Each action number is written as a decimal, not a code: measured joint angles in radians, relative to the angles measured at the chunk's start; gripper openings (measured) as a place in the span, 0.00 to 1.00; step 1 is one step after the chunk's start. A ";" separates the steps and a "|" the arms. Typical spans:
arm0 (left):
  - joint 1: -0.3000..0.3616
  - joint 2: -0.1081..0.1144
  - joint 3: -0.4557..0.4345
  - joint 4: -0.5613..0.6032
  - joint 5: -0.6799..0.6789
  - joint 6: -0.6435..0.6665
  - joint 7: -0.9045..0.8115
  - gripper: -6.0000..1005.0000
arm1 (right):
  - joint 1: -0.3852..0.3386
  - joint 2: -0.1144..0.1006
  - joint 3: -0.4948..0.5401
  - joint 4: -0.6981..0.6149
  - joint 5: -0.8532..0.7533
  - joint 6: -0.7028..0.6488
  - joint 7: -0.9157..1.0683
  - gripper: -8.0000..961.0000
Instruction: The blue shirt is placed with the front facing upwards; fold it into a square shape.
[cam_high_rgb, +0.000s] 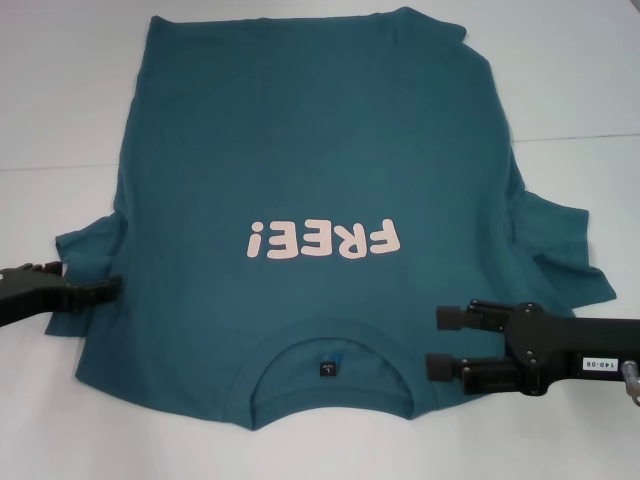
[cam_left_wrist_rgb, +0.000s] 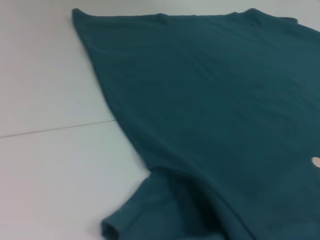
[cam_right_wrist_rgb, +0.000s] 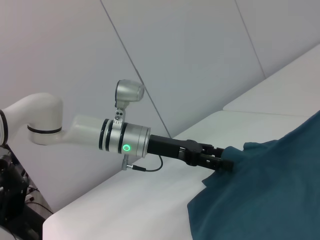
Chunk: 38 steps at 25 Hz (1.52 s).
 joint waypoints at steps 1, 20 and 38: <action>0.000 -0.001 0.007 0.001 0.000 0.001 0.000 0.94 | 0.000 0.001 0.000 0.000 0.000 0.000 0.001 0.98; 0.008 -0.010 0.076 0.044 0.003 0.013 0.000 0.94 | 0.000 0.006 0.006 0.000 0.000 0.003 -0.002 0.98; 0.026 -0.028 0.065 0.100 0.066 -0.005 -0.009 0.60 | -0.003 0.011 0.009 0.000 0.000 0.002 -0.008 0.98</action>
